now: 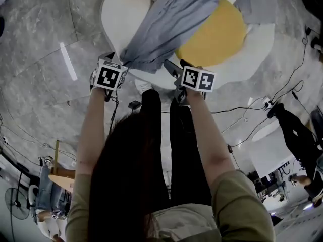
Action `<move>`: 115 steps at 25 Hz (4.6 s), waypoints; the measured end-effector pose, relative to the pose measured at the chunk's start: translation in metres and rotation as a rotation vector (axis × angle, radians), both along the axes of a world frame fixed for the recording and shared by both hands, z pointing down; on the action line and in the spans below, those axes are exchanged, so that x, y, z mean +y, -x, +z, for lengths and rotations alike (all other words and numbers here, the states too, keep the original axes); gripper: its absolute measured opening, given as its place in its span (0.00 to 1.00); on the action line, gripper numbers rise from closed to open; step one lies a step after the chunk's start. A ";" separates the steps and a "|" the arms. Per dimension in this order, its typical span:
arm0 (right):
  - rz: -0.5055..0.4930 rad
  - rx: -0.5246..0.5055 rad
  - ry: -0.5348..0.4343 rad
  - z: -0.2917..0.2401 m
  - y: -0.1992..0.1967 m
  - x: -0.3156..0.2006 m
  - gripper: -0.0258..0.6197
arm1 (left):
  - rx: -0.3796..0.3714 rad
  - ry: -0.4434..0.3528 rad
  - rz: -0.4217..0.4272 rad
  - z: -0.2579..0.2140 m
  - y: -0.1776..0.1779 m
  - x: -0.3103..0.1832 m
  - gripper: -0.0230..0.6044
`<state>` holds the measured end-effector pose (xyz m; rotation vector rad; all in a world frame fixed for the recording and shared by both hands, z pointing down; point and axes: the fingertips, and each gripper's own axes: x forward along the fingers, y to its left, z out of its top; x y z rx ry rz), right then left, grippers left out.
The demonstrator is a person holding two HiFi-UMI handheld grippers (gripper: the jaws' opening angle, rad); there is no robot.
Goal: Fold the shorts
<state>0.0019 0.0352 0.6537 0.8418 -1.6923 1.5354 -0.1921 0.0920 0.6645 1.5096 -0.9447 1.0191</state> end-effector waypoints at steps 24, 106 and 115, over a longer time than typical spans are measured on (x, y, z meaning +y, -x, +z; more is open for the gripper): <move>-0.016 -0.122 -0.002 0.028 0.047 0.071 0.14 | -0.113 0.073 0.120 0.018 -0.014 0.012 0.40; -1.095 0.185 -0.460 0.006 -0.011 -0.107 0.24 | 0.195 -0.099 0.272 -0.032 -0.176 0.013 0.47; -0.606 0.120 -0.374 -0.012 0.009 -0.206 0.22 | 0.199 -0.050 0.187 -0.028 -0.172 0.036 0.47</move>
